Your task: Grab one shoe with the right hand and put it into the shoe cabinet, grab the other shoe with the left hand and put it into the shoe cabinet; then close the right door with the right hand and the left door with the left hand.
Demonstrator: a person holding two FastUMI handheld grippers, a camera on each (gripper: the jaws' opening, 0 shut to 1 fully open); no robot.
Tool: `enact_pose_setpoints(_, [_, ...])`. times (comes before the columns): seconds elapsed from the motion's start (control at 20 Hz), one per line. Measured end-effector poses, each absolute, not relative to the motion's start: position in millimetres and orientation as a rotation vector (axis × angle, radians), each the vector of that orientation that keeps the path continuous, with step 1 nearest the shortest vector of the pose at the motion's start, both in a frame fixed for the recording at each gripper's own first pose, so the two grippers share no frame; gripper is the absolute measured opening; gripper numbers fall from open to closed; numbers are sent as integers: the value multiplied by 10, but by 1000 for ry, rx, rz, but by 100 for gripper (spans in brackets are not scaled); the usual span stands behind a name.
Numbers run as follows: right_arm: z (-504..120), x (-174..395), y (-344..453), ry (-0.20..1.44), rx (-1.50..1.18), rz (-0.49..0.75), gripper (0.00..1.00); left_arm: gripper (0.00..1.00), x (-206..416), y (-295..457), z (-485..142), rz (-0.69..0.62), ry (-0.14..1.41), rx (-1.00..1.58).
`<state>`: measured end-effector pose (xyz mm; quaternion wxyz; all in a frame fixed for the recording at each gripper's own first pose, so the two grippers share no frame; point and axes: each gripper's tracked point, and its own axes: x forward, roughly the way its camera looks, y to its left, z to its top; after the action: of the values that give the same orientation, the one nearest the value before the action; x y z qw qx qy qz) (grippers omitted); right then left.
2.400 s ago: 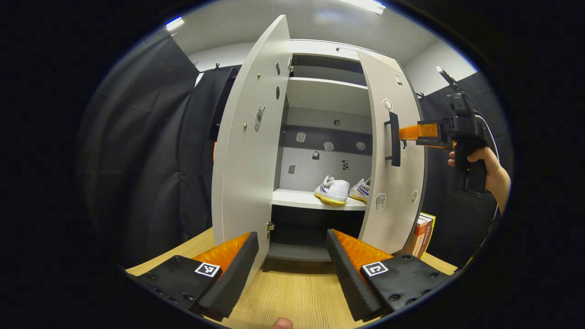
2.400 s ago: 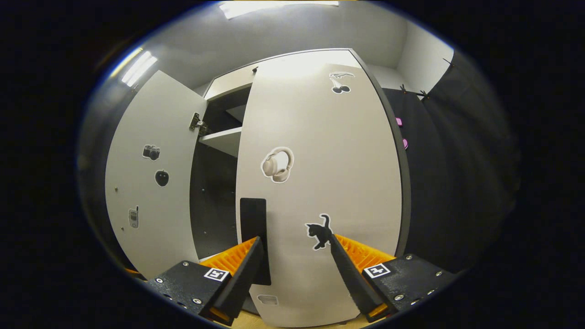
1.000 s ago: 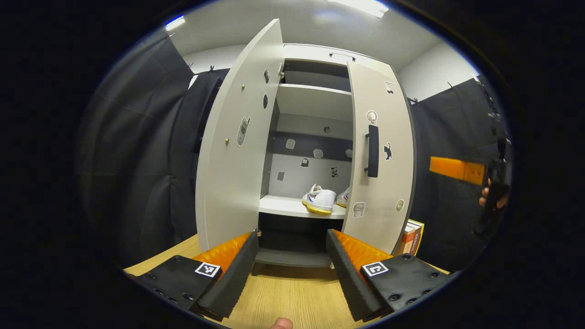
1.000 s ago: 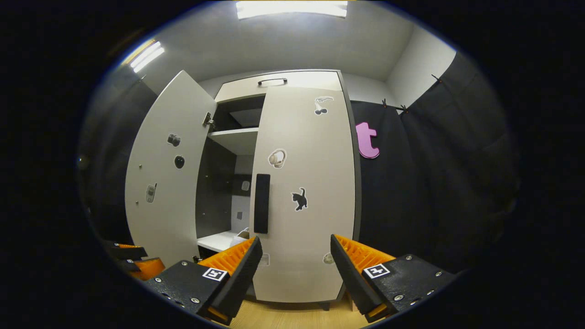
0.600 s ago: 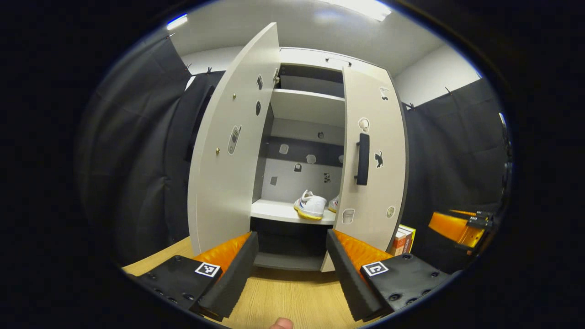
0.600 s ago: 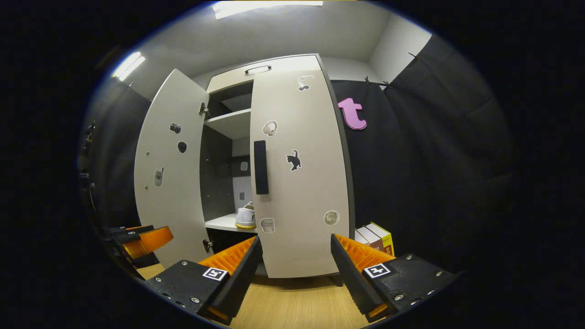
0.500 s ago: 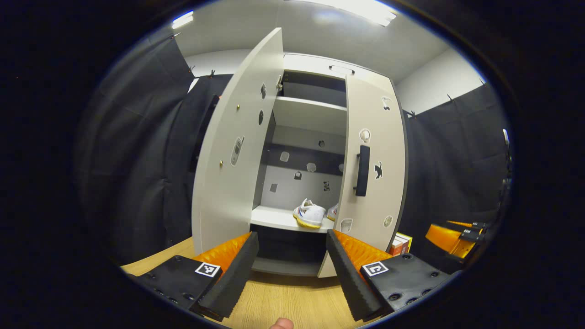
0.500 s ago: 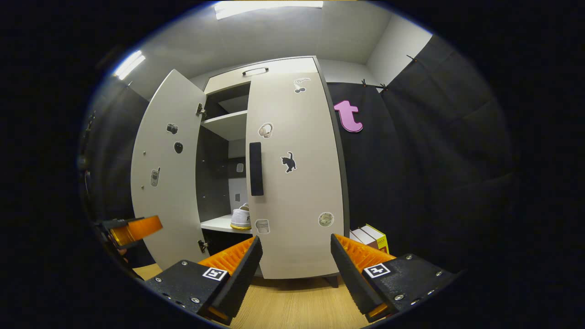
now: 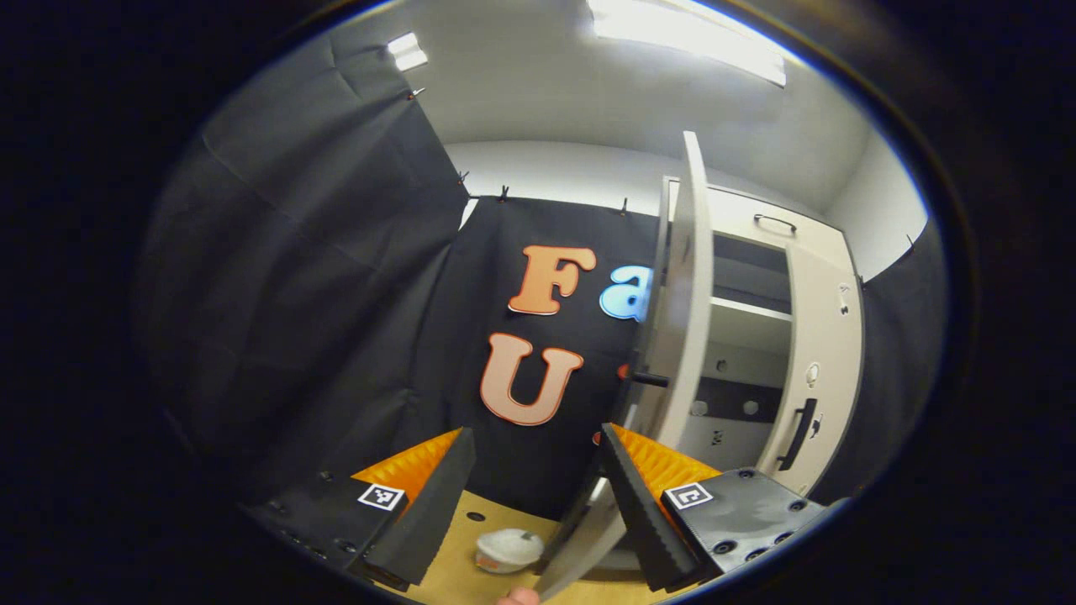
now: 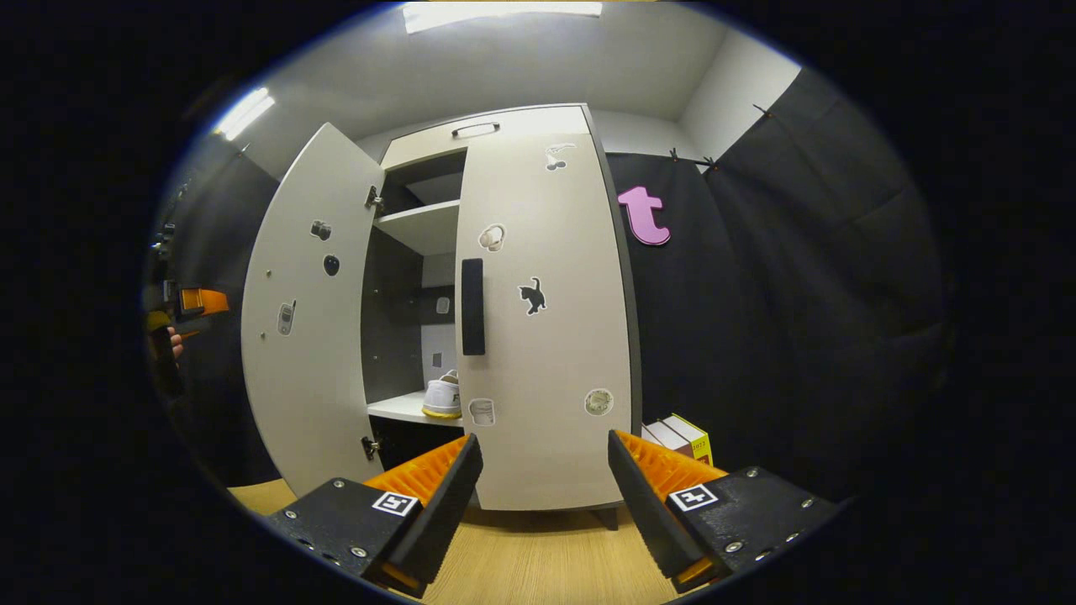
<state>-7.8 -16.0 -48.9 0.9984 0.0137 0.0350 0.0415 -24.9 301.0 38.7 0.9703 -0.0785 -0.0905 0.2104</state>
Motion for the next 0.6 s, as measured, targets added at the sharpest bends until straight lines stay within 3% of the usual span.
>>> enact_pose_setpoints(0.05, [-483, -81, -150, 69, 28, 86, 93, 99, -107, 3116, 354, 428, -160, -165])
enact_pose_setpoints(0.25, [-460, -49, -175, 68, 24, 72, 93, 97, 219, 3202, 261, 392, -128, -213])
enact_pose_setpoints(0.3, [-464, -47, -178, 69, 24, 70, 92, 100, 262, 3184, 211, 387, -114, -214])
enact_pose_setpoints(0.55, [-485, -33, -191, 78, 17, 66, 93, 95, 276, 3102, 225, 389, -150, -213])
enact_pose_setpoints(0.6, [-497, -29, -192, 81, 18, 66, 93, 99, 268, 3075, 240, 391, -148, -201])
